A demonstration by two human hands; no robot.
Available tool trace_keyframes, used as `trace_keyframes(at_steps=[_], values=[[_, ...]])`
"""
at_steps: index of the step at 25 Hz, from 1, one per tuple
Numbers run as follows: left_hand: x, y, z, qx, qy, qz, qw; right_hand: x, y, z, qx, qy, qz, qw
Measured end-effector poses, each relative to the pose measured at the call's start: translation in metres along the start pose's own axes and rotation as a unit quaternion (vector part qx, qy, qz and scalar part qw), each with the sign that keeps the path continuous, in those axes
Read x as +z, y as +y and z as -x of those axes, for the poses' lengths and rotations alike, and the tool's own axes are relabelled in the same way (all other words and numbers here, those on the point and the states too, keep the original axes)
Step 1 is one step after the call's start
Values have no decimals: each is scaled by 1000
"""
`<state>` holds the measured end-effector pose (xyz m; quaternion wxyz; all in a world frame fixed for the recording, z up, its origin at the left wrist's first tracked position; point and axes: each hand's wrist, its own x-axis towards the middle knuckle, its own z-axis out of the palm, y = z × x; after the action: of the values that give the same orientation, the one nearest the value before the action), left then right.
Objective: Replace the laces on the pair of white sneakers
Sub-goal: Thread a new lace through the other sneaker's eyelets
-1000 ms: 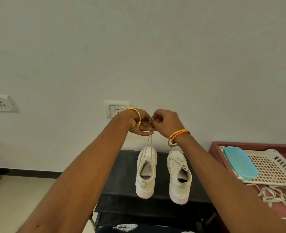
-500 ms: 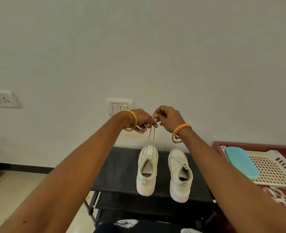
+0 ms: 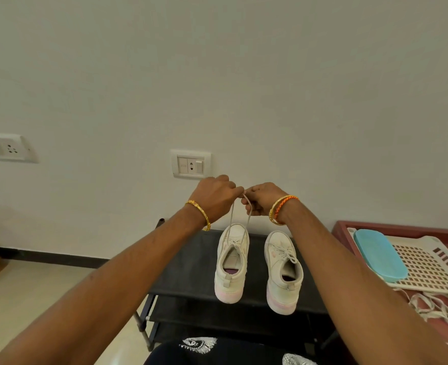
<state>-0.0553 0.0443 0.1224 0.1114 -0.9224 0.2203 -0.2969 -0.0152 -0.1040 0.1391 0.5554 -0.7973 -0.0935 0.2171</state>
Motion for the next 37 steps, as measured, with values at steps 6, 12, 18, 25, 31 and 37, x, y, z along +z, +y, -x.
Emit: trace_keyframes(at_steps=[6, 12, 18, 25, 31, 37], values=[[-30, -4, -27, -463, -174, 499, 711, -6, -6, 1, -83, 48, 90, 991], [-33, -4, -23, -554, -189, 597, 549, -6, -16, 2, -145, 48, 236, 960], [-8, -5, -2, -536, -112, 499, 671, -10, 12, -1, -139, 158, 189, 959], [85, -27, 130, -770, 16, 497, 399, -72, 159, 12, 208, 348, -192, 894], [114, -19, 153, -769, 128, 586, 223, -58, 188, 14, 227, 406, -269, 843], [112, -5, 150, -804, -42, 404, 435, -35, 171, 18, 160, 416, 137, 885]])
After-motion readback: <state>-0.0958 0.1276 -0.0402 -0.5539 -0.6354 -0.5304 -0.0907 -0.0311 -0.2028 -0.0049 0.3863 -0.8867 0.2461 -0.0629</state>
